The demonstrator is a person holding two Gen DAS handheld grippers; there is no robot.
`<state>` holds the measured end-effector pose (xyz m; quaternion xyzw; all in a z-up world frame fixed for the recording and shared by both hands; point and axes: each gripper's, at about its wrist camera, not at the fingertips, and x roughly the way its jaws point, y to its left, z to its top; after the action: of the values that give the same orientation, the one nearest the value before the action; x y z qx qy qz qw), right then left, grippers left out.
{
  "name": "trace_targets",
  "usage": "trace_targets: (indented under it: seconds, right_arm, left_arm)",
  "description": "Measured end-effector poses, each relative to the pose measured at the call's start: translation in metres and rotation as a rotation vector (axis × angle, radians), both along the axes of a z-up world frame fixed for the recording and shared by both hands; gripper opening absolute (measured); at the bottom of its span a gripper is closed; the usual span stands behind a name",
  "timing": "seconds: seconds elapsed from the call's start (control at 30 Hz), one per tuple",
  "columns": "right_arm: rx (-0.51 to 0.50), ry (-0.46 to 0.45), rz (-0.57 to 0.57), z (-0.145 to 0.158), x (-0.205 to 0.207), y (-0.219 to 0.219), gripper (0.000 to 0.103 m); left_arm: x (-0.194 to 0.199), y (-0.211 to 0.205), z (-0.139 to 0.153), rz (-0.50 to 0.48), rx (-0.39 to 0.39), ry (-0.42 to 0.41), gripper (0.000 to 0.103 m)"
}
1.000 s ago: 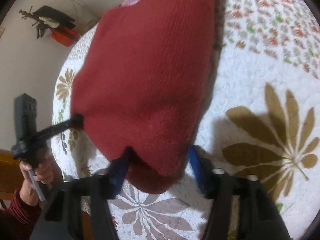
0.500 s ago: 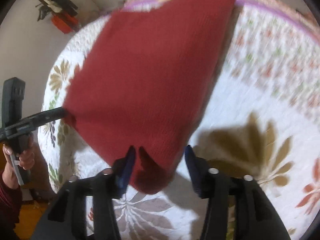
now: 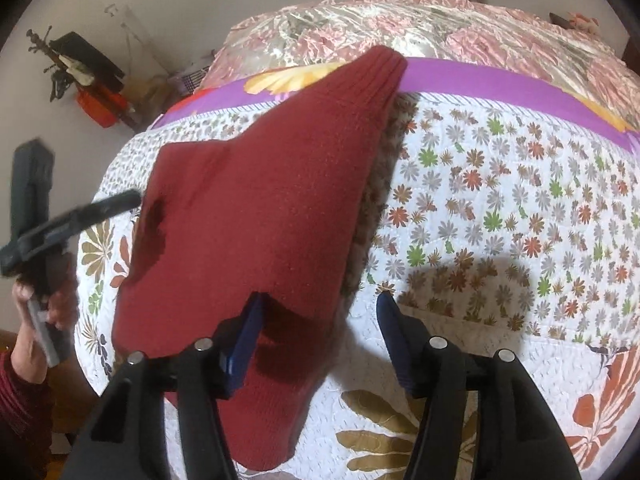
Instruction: Fold small clothes
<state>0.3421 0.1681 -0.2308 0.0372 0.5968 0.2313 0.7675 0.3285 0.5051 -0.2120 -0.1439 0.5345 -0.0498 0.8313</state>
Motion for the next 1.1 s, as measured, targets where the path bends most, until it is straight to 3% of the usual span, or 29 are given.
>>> trace_targets:
  seconds: [0.1,0.17,0.2,0.27,0.37,0.53,0.6,0.7,0.8,0.83,0.87,0.97,1.03,1.1]
  right_arm:
    - [0.006,-0.002,0.006,-0.002,0.002,-0.002,0.060]
    - [0.004,-0.007,0.009,-0.003,0.004,0.000,0.060]
    - [0.003,-0.008,0.008,-0.003,0.005,0.001,0.060]
    - [0.007,-0.008,0.002,-0.003,0.010,0.003,0.060]
    - [0.017,-0.010,0.002,-0.003,0.014,0.006,0.060]
    - [0.041,-0.013,0.014,-0.002,0.016,0.013,0.062]
    - [0.038,-0.010,0.022,-0.005,0.017,0.019,0.063]
    - [0.030,-0.009,0.030,-0.008,0.019,0.028,0.063]
    - [0.032,-0.005,0.027,-0.006,0.018,0.028,0.063]
    - [0.030,-0.010,0.029,-0.004,0.017,0.026,0.063]
    - [0.028,-0.017,0.029,-0.001,0.015,0.024,0.064]
    - [0.049,-0.030,0.032,0.007,0.006,0.015,0.069]
    - [0.074,-0.031,0.031,0.010,0.001,0.010,0.076]
    - [0.095,-0.019,0.037,0.007,-0.002,0.007,0.077]
  left_arm:
    - [0.019,-0.005,-0.011,0.000,-0.006,0.022,0.065]
    - [0.025,-0.009,-0.014,-0.015,-0.009,0.041,0.044]
    - [0.027,-0.011,-0.016,-0.012,0.011,0.044,0.040]
    - [0.025,-0.010,-0.017,-0.017,-0.003,0.046,0.016]
    - [0.019,-0.002,-0.011,0.019,-0.041,0.017,0.013]
    - [-0.015,0.013,0.011,0.090,-0.021,-0.107,0.013]
    - [-0.013,0.018,-0.006,0.106,-0.004,-0.053,0.013]
    - [0.000,0.026,-0.033,0.129,-0.041,0.032,0.014]
    - [0.002,0.027,-0.031,0.119,-0.033,0.043,0.025]
    - [0.001,0.026,-0.028,0.118,-0.031,0.046,0.038]
    - [-0.001,0.027,-0.025,0.121,-0.027,0.051,0.058]
    - [-0.019,0.035,-0.013,0.111,-0.079,0.052,0.084]
    - [-0.030,0.040,-0.012,0.081,-0.137,0.057,0.091]
    - [-0.038,0.041,-0.018,0.064,-0.147,0.090,0.091]
